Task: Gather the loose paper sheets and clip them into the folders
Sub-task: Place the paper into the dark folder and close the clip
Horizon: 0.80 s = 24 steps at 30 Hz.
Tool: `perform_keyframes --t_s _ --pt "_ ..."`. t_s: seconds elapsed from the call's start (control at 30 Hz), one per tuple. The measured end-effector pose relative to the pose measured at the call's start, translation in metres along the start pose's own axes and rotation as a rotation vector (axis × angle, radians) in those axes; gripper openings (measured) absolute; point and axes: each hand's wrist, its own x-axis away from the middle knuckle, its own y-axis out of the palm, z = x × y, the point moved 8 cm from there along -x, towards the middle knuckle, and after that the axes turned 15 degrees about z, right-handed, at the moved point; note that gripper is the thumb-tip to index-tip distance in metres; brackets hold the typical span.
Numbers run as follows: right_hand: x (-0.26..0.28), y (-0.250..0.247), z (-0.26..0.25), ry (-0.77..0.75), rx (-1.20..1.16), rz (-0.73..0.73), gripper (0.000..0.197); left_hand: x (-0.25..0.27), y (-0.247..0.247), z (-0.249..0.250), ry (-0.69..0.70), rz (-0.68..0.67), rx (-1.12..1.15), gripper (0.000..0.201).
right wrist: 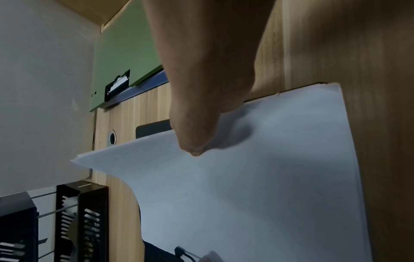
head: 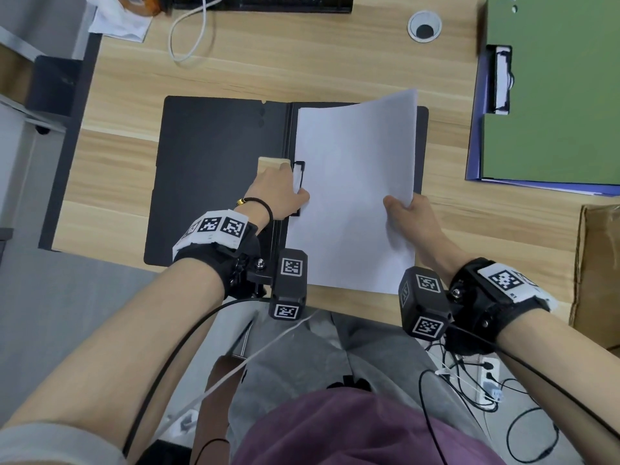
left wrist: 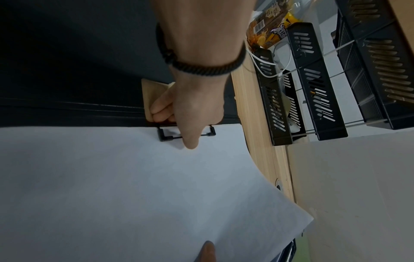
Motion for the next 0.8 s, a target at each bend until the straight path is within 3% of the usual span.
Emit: perform_keyframes --t_s 0.13,0.23,0.33,0.63,0.8 --pt "-0.002 0.001 0.004 0.015 0.012 0.009 0.030 0.000 0.000 0.003 0.005 0.027 -0.023 0.040" --pt "-0.003 -0.001 0.006 0.038 -0.005 0.002 0.012 0.002 0.000 0.004 -0.006 0.071 -0.035 0.043" --pt "-0.007 -0.014 0.009 0.033 -0.022 0.025 0.033 0.003 0.004 0.000 -0.026 0.091 -0.023 0.044" --pt "-0.012 -0.042 0.009 0.005 -0.008 0.122 0.036 0.007 0.010 -0.010 -0.109 0.047 0.093 0.048" --pt "-0.003 -0.026 -0.014 0.033 -0.036 -0.016 0.022 0.013 0.002 -0.027 -0.150 0.013 0.292 0.035"
